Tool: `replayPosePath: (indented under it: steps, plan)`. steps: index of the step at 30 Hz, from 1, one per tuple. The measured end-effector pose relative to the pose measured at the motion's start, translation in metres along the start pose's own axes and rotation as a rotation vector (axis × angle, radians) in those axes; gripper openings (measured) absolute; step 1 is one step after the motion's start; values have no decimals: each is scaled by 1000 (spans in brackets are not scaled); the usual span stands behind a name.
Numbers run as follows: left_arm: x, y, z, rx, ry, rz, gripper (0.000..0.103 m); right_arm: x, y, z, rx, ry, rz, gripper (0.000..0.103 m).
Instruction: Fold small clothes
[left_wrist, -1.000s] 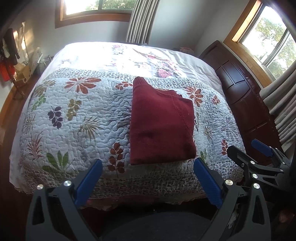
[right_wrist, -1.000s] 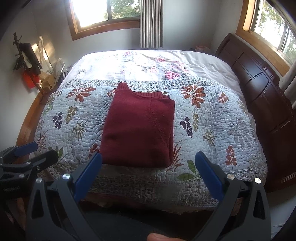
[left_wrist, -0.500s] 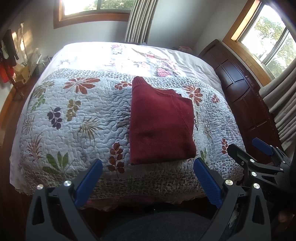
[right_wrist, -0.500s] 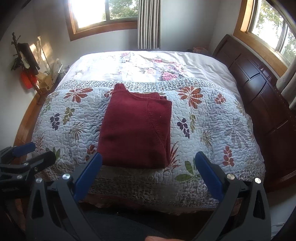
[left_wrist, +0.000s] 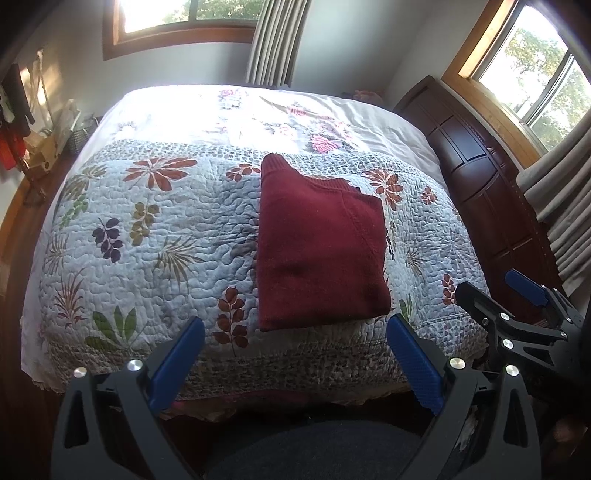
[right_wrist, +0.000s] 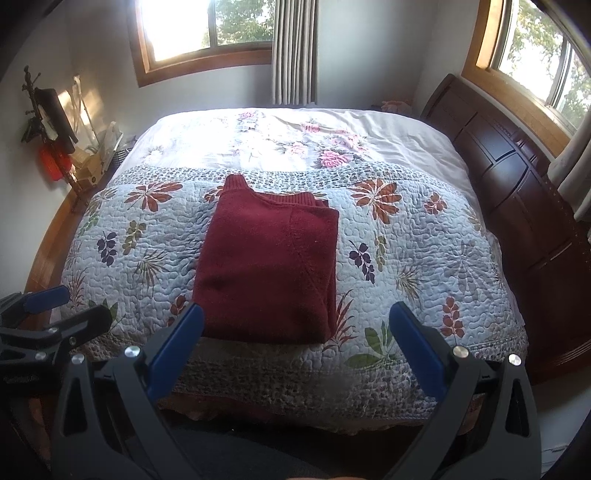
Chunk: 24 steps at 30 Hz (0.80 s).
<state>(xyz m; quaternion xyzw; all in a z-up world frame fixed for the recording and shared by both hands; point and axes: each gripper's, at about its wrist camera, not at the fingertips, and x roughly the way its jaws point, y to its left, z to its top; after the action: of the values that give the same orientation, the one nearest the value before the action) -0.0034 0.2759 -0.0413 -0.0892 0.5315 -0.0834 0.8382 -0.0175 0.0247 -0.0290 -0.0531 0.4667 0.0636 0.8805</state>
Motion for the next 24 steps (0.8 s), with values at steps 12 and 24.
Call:
replayPosePath:
  steps: [12, 24]
  plan:
    - [2, -1, 5, 1, 2, 3, 99, 6, -1, 4, 4, 14, 17, 100]
    - [12, -1, 9, -3, 26, 7, 99, 15, -4, 2, 15, 49, 17, 100]
